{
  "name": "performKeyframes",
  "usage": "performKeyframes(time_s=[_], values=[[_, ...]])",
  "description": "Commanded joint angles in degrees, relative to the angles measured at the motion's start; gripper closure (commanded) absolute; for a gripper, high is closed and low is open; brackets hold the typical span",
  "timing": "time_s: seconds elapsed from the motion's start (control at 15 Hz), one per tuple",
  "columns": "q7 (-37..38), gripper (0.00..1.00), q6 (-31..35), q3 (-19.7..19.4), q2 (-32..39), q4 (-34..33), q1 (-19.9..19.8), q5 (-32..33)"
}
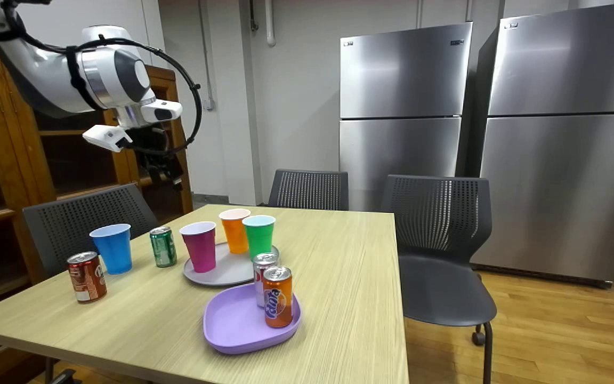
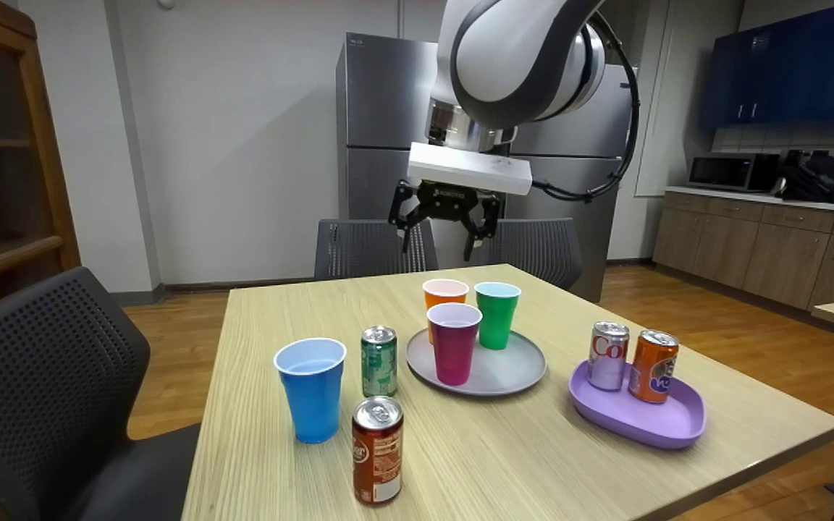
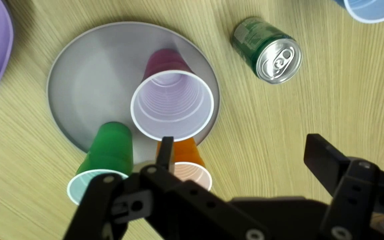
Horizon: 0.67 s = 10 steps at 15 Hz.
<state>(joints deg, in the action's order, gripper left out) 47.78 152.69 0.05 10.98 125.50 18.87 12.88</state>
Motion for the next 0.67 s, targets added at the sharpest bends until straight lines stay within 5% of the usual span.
performKeyframes(time_s=[0.0, 0.6], values=[[0.7, 0.0, -4.0, 2.6, 0.1, -1.7, 0.0, 1.0], [-0.2, 0.0, -5.8, 4.9, 2.7, -2.9, -0.3, 0.0]])
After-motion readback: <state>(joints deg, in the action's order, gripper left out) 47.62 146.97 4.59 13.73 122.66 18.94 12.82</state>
